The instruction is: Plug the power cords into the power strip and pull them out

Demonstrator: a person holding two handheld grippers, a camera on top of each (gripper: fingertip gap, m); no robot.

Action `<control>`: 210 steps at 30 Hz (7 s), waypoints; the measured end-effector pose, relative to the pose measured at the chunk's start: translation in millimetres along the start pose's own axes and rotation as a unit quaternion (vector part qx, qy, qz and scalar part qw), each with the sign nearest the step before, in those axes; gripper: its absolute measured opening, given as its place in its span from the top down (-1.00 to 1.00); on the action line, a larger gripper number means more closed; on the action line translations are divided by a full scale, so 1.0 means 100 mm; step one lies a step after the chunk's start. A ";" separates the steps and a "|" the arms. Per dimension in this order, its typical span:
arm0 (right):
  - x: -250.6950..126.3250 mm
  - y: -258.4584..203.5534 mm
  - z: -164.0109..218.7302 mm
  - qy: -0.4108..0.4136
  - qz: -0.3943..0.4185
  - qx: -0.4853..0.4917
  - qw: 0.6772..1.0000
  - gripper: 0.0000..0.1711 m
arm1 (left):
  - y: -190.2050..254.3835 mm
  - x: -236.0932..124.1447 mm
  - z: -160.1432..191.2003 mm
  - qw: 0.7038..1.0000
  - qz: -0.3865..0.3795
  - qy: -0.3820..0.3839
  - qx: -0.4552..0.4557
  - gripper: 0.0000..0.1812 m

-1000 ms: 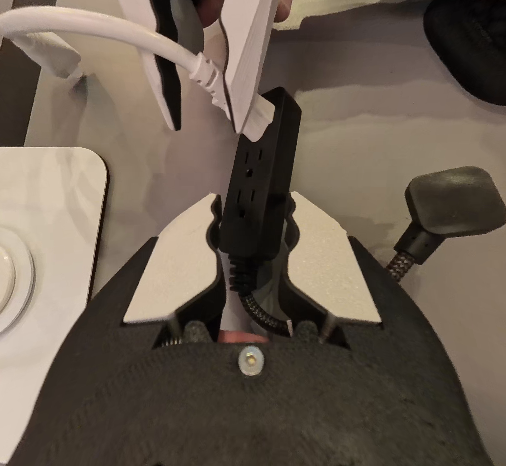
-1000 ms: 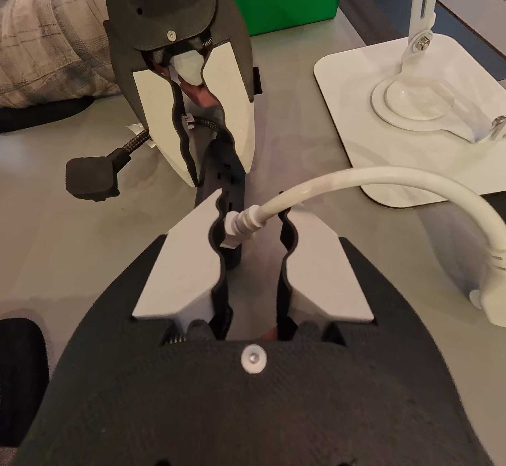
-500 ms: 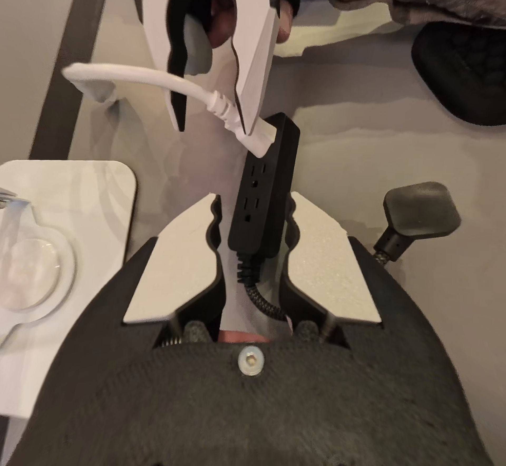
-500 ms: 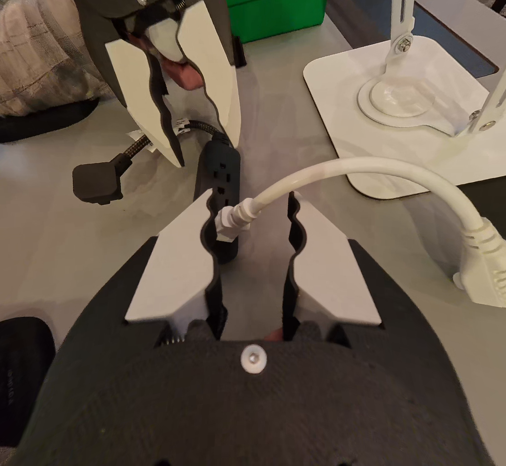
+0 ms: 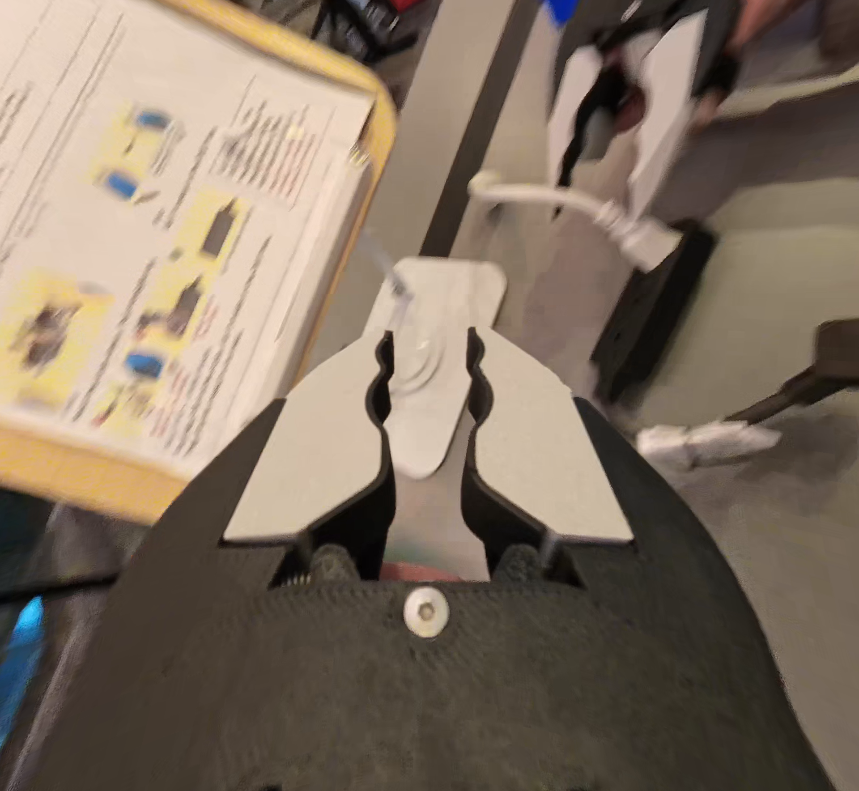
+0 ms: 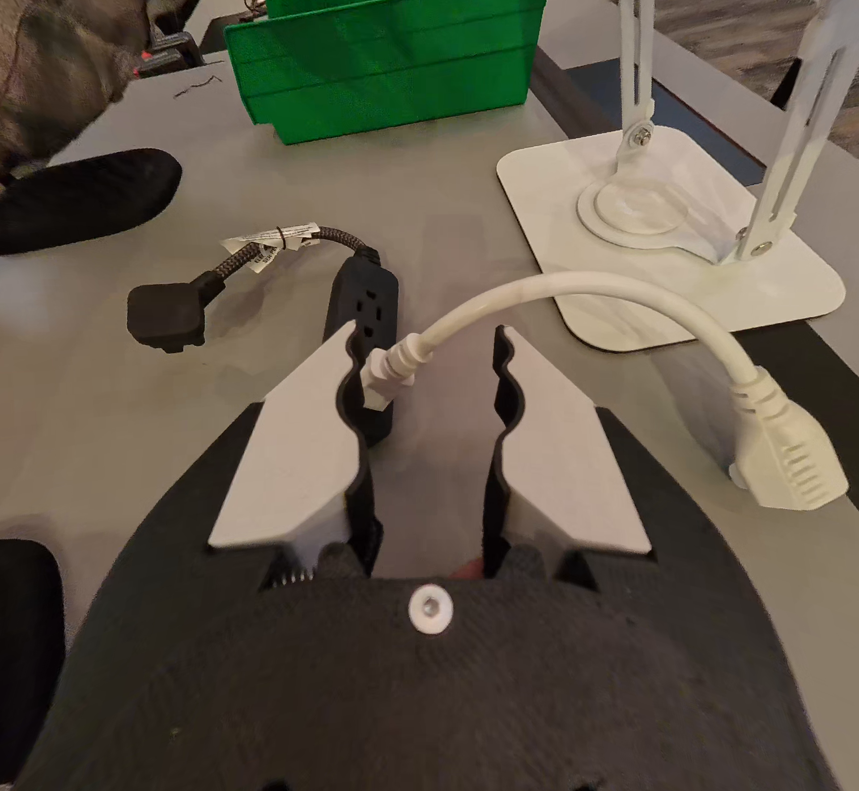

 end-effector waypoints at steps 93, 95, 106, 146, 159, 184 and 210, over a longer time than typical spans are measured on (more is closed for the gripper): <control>0.67 -0.77 -1.59 0.117 0.010 0.189 0.975 0.10 | -0.78 -1.81 -0.55 0.908 -0.420 -0.001 0.001 0.92; 0.79 -0.75 -1.58 0.149 -0.006 0.256 0.955 0.10 | -0.72 -1.68 -0.68 0.905 -0.426 0.013 0.005 0.92; 0.72 -0.37 -1.43 0.214 0.048 0.327 0.919 0.64 | -0.34 -1.11 -0.89 0.911 -0.410 0.031 0.028 0.91; 0.50 -1.04 -1.36 0.045 -0.002 -0.072 0.996 0.76 | 1.53 -0.94 1.09 0.961 -0.018 0.003 -0.275 0.68; 0.65 -1.55 -1.23 0.034 -0.129 -0.103 0.986 0.76 | 0.99 -1.00 -0.29 0.944 -0.072 -0.045 0.319 0.44; 0.68 -2.14 -0.99 0.034 -0.324 -0.089 0.941 0.73 | 1.33 -0.34 0.06 0.895 0.122 -0.061 0.424 0.69; 0.53 -1.64 -1.60 0.236 -0.122 -0.125 0.956 0.41 | 0.83 -0.98 0.08 0.984 0.065 0.160 0.043 0.70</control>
Point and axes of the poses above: each gripper's, where its closed fingertips meet, x out along the fingers, z out of its underside, y = z × x across the jaws, the point moved 2 cm from there along -x, back along the fingers, and after that the axes turned 13 degrees about z, right-handed, at the moved point
